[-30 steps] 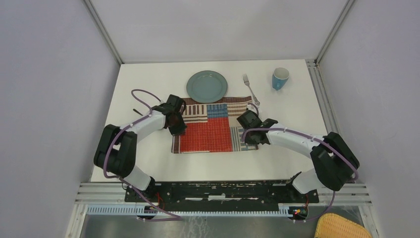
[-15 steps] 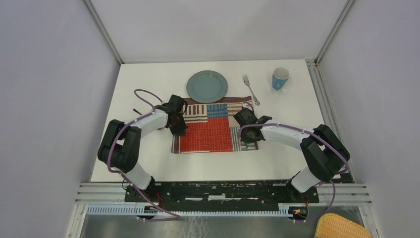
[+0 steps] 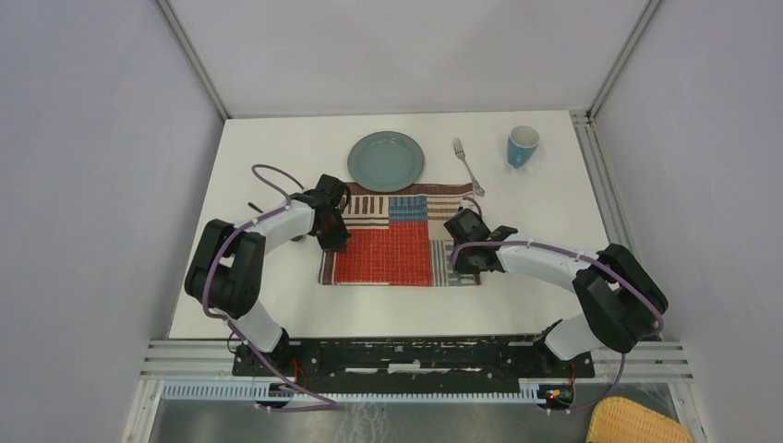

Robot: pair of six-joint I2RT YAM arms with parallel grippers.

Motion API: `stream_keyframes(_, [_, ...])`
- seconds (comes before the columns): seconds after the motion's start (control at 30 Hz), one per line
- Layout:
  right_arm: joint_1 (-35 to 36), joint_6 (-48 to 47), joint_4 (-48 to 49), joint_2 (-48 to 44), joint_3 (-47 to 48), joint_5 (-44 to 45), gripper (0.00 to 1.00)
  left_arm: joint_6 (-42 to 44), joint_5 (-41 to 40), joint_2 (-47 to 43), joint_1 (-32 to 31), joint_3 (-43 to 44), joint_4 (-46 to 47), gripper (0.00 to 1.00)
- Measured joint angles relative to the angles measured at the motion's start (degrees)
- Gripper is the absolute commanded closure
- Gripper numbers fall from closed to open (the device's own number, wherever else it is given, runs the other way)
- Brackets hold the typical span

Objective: Set the dinner table for one person
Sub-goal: Adjust the napkin at the center of the board.

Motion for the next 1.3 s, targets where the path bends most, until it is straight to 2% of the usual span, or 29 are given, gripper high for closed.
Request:
stream_keyframes(0.97, [0.0,-5.2,-5.7,6.7,7.1,-0.1,1.00,0.0,-0.3,-0.3,0.0,0.0,-0.2,0.98])
stream_keyframes(1.3, [0.0,-6.4,-9.1,9.3,10.4,-0.3,1.00,0.0,-2.2,-3.2,0.0,2.0,-1.6,0.98])
